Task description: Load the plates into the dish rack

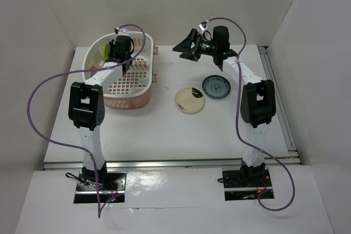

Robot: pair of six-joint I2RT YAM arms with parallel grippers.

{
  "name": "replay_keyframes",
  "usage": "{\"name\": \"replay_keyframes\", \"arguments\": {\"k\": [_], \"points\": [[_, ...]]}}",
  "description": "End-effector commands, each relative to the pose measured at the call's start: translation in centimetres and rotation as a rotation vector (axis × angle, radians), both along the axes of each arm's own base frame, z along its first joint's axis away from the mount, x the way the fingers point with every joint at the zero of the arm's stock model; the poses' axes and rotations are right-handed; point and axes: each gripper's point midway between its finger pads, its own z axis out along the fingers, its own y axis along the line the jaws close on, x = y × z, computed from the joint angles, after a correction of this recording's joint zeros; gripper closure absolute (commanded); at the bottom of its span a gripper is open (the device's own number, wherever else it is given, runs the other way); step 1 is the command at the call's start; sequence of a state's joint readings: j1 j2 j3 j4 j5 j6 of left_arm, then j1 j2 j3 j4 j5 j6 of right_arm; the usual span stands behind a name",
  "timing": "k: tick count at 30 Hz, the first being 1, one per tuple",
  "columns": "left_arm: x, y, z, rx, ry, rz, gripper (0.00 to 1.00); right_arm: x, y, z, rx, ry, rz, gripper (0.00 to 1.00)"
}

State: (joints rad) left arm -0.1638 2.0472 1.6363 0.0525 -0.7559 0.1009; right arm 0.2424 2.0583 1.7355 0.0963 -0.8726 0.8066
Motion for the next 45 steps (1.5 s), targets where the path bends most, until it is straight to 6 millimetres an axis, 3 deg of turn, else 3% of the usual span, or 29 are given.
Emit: {"name": "replay_keyframes", "arguments": {"k": [1, 5, 11, 13, 21, 30, 32, 33, 35, 36, 38, 39, 40, 45], "points": [[0.5, 0.6, 1.2, -0.002, -0.053, 0.037, 1.00, 0.2, 0.4, 2.7, 0.032, -0.091, 0.023, 0.00], [0.5, 0.4, -0.3, -0.017, -0.026, 0.035, 1.00, 0.4, 0.5, 2.2, 0.030, -0.082, 0.023, 0.00], [0.8, 0.1, 0.1, -0.040, -0.035, 0.023, 0.99, 0.4, 0.5, 2.6, 0.032, -0.091, 0.023, 0.00], [0.8, 0.0, 0.3, -0.048, -0.039, 0.026, 0.87, 0.4, 0.5, 2.6, 0.032, -0.091, 0.023, 0.00], [0.7, -0.2, -0.2, -0.072, -0.035, 0.028, 0.64, 0.4, 0.5, 2.6, 0.032, -0.091, 0.023, 0.00], [0.8, -0.2, 0.7, -0.074, -0.051, 0.027, 0.50, 0.4, 0.5, 2.6, 0.032, -0.091, 0.023, 0.00], [1.0, -0.5, 2.8, -0.095, -0.092, 0.012, 0.49, 0.4, 0.5, 2.2, 0.030, -0.082, 0.023, 0.00], [0.9, -0.5, 2.7, -0.094, -0.083, 0.012, 0.48, 0.4, 0.5, 2.2, 0.030, -0.082, 0.023, 0.00], [0.9, -1.1, 4.3, -0.136, -0.111, -0.019, 0.45, 0.5, 0.4, 1.6, 0.009, -0.078, 0.016, 0.00], [0.9, -1.4, 6.4, -0.160, -0.151, -0.030, 0.40, 0.6, 0.3, 1.6, -0.001, -0.081, 0.008, 0.00], [0.6, -2.8, 7.6, -0.222, -0.140, -0.099, 0.40, 1.5, -0.2, 1.5, -0.052, -0.123, -0.032, 0.00], [0.6, -3.5, 9.4, -0.278, -0.176, -0.118, 0.37, 1.6, -0.4, 0.8, -0.084, -0.098, -0.047, 0.00], [0.1, -4.7, 11.2, -0.327, -0.192, -0.180, 0.28, 2.5, -1.3, 1.0, -0.111, -0.118, -0.089, 0.00], [-3.3, -7.7, 17.2, -0.529, -0.250, -0.307, 0.22, 3.7, -5.5, 0.8, -0.185, -0.144, -0.175, 0.00]]}}
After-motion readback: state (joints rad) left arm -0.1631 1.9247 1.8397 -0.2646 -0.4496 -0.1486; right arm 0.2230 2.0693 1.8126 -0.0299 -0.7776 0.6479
